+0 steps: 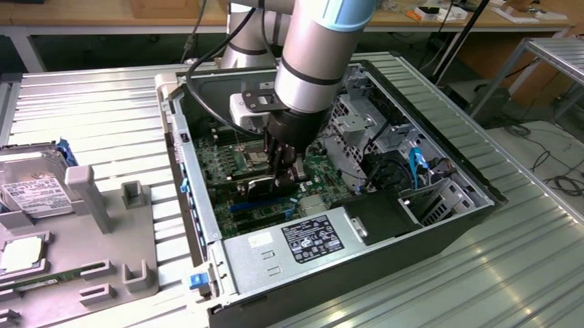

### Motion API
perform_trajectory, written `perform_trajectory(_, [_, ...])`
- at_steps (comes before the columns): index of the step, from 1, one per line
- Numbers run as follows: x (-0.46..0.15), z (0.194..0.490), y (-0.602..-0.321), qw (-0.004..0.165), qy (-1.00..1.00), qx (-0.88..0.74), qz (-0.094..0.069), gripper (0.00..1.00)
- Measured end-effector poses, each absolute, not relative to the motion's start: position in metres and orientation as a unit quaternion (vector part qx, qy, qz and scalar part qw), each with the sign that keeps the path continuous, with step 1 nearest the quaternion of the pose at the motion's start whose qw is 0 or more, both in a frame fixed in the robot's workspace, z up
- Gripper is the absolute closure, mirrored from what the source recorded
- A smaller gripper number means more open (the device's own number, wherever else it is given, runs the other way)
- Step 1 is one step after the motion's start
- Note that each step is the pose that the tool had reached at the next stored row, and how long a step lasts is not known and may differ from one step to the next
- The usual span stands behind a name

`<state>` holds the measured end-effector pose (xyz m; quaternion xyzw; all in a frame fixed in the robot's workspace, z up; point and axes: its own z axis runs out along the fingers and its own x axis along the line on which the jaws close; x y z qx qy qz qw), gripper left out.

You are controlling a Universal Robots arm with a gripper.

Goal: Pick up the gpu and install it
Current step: 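Insert the gpu into the slot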

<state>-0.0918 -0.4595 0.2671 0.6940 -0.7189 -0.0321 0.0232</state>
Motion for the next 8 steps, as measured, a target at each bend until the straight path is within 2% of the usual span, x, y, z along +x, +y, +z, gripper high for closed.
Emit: perform_trajectory(8, [-0.0917, 0.2675, -0.4595, 0.023, -0.713, 0.700, -0.033, 0.73])
